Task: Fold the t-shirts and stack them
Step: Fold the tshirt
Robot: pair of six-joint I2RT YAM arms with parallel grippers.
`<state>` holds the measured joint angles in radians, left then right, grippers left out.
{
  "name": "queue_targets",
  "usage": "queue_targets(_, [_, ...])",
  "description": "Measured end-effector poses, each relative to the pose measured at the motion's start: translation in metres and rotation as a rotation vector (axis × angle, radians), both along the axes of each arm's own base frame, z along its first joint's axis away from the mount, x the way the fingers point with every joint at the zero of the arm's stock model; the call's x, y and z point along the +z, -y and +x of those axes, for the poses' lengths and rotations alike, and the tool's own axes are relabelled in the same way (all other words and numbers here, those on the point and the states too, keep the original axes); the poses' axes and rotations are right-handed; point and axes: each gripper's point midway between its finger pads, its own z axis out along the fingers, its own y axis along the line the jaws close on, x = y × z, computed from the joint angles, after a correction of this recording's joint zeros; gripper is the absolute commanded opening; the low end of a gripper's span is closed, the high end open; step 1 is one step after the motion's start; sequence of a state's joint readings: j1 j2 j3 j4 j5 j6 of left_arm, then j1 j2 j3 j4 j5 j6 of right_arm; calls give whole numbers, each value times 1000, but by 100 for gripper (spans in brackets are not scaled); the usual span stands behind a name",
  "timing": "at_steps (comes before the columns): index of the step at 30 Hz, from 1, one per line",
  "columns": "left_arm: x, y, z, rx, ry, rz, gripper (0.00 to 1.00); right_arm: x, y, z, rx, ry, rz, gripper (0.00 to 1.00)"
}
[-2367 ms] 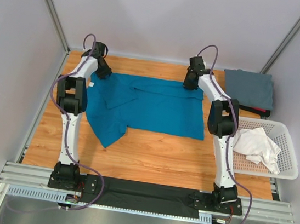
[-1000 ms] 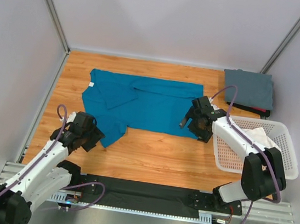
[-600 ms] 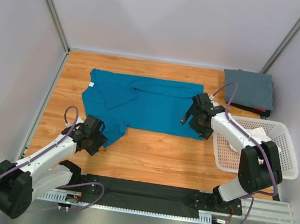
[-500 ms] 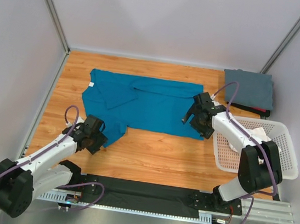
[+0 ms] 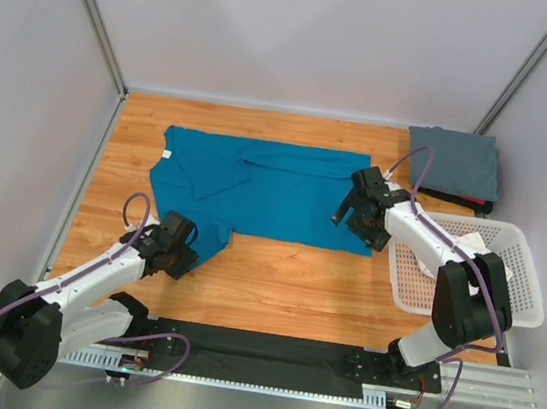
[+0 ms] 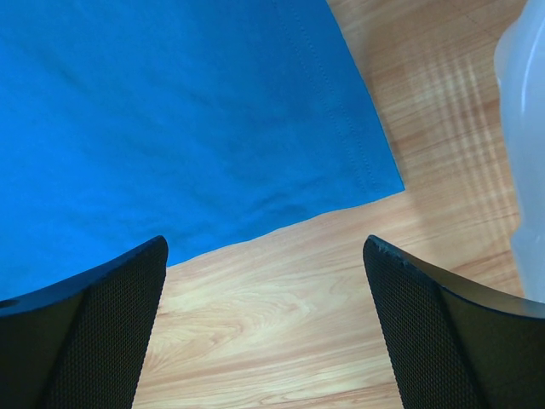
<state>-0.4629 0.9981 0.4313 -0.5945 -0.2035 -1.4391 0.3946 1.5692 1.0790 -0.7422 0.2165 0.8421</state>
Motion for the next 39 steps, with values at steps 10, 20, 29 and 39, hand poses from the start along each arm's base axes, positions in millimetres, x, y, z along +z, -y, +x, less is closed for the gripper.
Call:
queue_targets(10, [-5, -4, -1, 26, -16, 23, 0, -17, 3, -7, -43, -26, -2, 93])
queue_targets(20, [-1, -12, -2, 37, 1, 55, 0, -25, 6, -8, -116, -16, -4, 82])
queue_targets(29, [7, -19, -2, 52, 38, 73, 0, -33, 18, -11, -149, -59, -82, 70])
queue_targets(39, [1, -22, -5, 52, 33, 80, 0, -46, 22, -14, -153, -116, -184, 66])
